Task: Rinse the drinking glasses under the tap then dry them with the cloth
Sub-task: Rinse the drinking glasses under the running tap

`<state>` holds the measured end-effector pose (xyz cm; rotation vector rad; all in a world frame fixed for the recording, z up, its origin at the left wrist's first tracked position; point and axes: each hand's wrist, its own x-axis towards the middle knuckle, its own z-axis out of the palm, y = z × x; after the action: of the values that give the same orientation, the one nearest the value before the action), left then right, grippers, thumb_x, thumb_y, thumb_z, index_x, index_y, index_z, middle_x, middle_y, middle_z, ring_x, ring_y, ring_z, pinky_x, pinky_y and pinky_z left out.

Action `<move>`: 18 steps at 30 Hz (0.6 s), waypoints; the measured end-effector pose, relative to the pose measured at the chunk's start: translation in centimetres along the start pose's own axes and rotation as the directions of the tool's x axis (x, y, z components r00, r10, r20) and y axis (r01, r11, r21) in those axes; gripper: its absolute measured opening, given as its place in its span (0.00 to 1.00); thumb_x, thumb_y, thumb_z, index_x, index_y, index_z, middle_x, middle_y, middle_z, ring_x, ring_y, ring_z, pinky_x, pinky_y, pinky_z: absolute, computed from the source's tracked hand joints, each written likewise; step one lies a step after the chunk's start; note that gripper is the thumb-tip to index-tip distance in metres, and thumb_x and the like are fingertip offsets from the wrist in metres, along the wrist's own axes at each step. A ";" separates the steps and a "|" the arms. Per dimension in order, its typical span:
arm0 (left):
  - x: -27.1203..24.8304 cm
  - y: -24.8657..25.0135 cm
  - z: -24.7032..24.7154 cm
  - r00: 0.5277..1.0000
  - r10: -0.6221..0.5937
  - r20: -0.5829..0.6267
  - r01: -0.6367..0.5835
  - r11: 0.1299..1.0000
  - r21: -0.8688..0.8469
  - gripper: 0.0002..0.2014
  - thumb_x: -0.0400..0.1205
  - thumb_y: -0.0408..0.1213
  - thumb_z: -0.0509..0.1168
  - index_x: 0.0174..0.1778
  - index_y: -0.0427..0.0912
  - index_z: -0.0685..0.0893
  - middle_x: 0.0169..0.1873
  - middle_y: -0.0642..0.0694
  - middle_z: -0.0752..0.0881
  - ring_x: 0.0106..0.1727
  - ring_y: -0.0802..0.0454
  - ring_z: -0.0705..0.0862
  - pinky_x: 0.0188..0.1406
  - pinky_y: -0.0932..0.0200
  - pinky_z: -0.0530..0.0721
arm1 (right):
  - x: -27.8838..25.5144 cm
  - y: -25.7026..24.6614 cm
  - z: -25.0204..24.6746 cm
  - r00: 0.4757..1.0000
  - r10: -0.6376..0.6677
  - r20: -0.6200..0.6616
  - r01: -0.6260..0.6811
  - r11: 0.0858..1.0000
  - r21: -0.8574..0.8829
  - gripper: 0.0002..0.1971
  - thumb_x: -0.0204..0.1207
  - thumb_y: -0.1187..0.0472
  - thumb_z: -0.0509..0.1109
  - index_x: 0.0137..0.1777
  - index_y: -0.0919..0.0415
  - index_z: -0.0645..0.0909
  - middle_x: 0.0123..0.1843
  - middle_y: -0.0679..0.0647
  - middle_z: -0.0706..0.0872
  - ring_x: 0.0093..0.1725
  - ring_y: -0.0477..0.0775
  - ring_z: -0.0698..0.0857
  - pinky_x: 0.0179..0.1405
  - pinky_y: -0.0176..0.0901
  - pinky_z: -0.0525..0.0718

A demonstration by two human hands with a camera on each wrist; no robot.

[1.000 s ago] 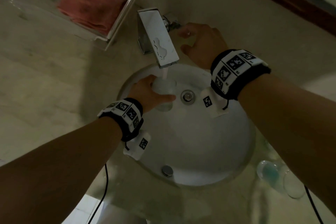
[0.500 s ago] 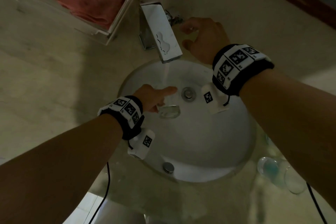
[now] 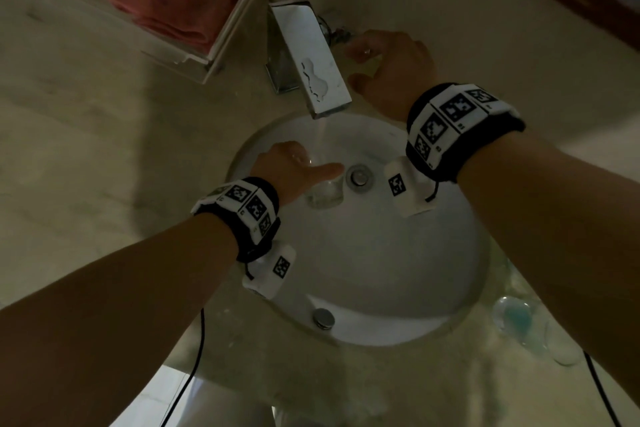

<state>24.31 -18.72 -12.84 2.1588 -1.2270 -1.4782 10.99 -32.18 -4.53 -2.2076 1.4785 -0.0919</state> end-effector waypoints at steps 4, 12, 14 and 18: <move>-0.2 0.2 -0.3 0.999 0.027 -0.042 -0.034 0.979 -0.201 0.42 0.49 0.69 0.75 0.56 0.50 0.79 0.55 0.51 0.88 0.59 0.50 0.87 0.67 0.46 0.83 | 0.1 0.0 -0.1 1.000 0.011 0.009 -0.011 1.000 -0.015 0.20 0.76 0.57 0.71 0.69 0.50 0.80 0.67 0.49 0.85 0.65 0.54 0.82 0.64 0.38 0.74; 0.0 -0.1 -0.2 0.986 0.069 -0.153 -0.106 0.963 -0.247 0.34 0.62 0.46 0.86 0.61 0.49 0.79 0.59 0.49 0.86 0.60 0.48 0.85 0.65 0.46 0.84 | 0.0 -0.1 -0.2 1.000 0.021 0.001 -0.021 1.000 0.004 0.19 0.76 0.58 0.71 0.67 0.49 0.81 0.66 0.48 0.85 0.64 0.52 0.82 0.59 0.34 0.73; 0.2 -0.2 -0.2 0.979 0.087 -0.184 -0.126 0.969 -0.211 0.36 0.61 0.47 0.86 0.63 0.49 0.79 0.60 0.49 0.86 0.60 0.47 0.85 0.63 0.45 0.85 | 0.0 -0.1 -0.2 1.000 0.024 0.006 -0.024 1.000 0.005 0.19 0.77 0.57 0.71 0.68 0.49 0.81 0.66 0.47 0.85 0.65 0.52 0.82 0.59 0.33 0.71; 0.2 -0.1 -0.4 0.977 0.092 -0.190 -0.123 0.980 -0.158 0.40 0.62 0.49 0.86 0.70 0.47 0.78 0.62 0.48 0.86 0.61 0.46 0.85 0.63 0.47 0.84 | 0.1 0.0 -0.1 1.000 0.024 0.009 -0.024 1.000 -0.002 0.18 0.77 0.57 0.71 0.67 0.48 0.81 0.65 0.45 0.85 0.65 0.51 0.82 0.57 0.32 0.69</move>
<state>24.70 -18.92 -12.88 2.0308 -1.0962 -1.2614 11.00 -32.33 -4.42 -2.1879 1.5007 -0.0727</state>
